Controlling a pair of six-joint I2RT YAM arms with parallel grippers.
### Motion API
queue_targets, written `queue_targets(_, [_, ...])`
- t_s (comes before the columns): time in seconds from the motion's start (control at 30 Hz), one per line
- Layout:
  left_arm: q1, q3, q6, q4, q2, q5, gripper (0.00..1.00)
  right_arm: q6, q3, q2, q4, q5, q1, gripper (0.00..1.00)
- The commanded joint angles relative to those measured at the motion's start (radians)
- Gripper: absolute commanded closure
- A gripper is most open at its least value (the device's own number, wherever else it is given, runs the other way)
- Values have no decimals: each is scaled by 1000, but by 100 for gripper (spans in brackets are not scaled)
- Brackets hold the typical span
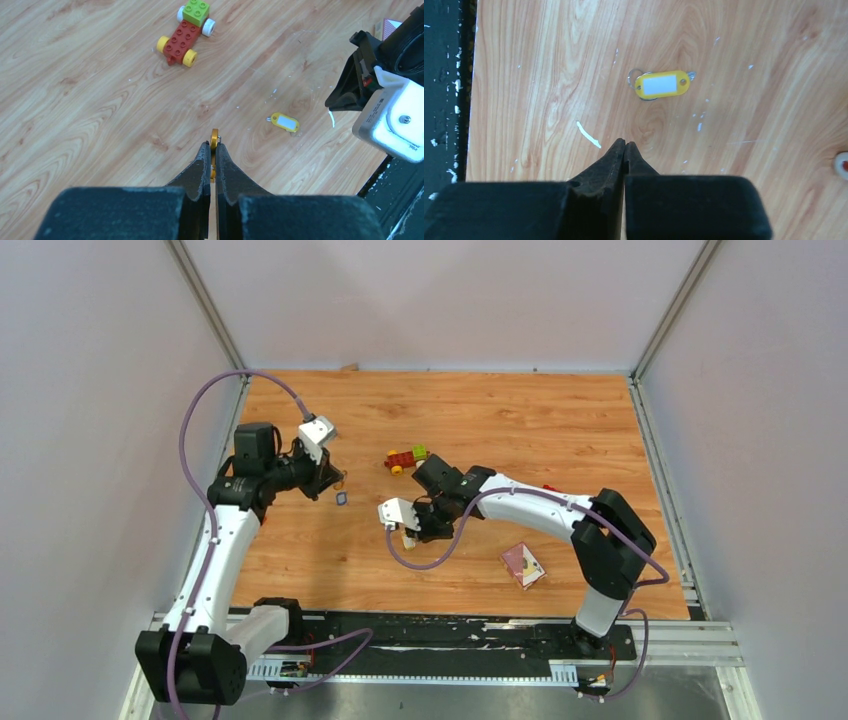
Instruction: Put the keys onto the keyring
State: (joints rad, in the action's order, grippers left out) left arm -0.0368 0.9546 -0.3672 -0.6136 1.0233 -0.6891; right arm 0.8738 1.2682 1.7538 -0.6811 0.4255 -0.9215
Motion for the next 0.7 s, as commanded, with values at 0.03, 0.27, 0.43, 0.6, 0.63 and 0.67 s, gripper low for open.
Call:
queue_targets(0.03, [7,25,-29,12,17,-38,100,-55,-61,-25,83,5,-17,90])
queue_targets(0.27, [8,29,-43,-1,16,-13,100,-12,-4,55,124,-62,-74,61])
queue_targets(0.43, [9,29,-58,-22,13,-11,100,27,66,125,103,-79,-96,59])
queue_targets(0.6, [8,27,-67,-31,5,-13,100,48,115,181,91,-91,-103,61])
queue_targets(0.63, [8,25,-67,-28,5,-14,100,50,122,190,85,-92,-102,63])
queue_targets(0.67, [9,22,-64,-27,3,-18,100,52,127,199,78,-93,-104,65])
